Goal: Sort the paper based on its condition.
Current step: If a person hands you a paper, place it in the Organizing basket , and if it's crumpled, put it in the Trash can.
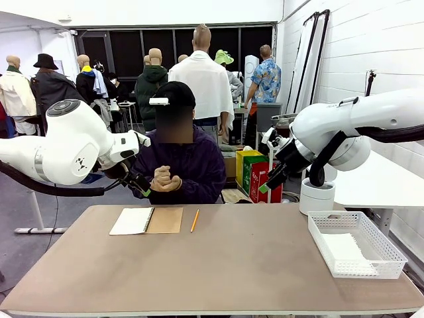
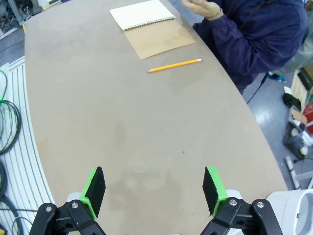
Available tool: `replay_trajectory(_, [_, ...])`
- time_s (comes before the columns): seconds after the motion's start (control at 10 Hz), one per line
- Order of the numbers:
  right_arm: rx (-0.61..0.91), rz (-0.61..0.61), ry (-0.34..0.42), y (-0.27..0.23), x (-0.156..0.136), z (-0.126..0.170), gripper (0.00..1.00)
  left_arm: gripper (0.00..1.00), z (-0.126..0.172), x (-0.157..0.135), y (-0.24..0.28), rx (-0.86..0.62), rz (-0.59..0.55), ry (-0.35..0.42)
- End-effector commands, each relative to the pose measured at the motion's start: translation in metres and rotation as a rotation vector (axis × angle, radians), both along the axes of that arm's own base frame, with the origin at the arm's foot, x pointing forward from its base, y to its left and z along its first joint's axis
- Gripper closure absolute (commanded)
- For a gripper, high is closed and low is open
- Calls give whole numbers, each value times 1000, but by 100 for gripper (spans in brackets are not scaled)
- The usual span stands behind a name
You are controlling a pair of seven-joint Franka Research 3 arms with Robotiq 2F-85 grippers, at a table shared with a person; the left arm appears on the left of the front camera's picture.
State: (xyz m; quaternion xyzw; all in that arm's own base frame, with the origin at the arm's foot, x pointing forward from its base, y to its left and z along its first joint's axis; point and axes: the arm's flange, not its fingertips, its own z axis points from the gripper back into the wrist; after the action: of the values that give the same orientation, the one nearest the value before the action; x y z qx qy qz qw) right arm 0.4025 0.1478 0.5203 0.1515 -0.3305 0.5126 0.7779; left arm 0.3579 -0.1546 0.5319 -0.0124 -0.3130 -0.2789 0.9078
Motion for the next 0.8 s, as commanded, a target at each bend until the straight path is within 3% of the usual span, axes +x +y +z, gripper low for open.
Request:
replay_trajectory(0.0, [22,9,5,-1,2,-2,0,0,-1,1,1,3,-1,-10])
replay_trajectory(0.7, [22,9,5,-1,2,-2,0,0,-1,1,1,3,-1,-10])
